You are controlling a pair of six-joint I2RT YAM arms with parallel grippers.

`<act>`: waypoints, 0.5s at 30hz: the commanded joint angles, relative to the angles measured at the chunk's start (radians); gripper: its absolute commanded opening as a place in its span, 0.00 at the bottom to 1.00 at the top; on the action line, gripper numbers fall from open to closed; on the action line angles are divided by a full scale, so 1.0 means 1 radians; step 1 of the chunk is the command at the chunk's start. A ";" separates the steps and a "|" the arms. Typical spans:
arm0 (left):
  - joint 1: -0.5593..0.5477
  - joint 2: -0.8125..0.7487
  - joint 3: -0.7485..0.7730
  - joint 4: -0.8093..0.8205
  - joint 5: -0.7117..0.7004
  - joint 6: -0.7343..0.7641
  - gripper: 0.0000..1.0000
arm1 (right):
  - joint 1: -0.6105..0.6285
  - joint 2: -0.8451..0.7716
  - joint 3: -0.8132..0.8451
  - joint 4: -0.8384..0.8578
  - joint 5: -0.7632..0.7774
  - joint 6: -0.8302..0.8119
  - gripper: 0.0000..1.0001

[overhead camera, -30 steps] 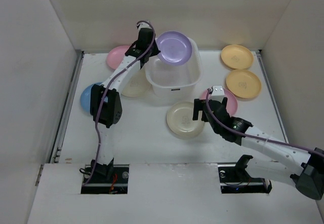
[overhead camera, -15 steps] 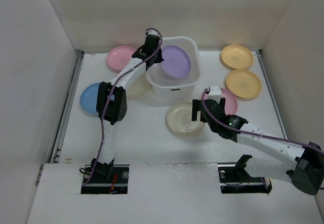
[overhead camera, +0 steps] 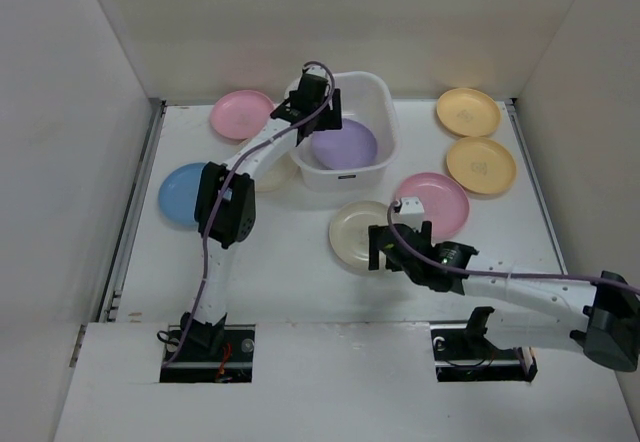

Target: Place the plates into the plastic bin on the countertop

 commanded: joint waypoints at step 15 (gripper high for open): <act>-0.162 -0.695 -0.503 0.254 -0.225 0.039 1.00 | -0.127 0.118 -0.125 0.140 -0.019 0.409 0.88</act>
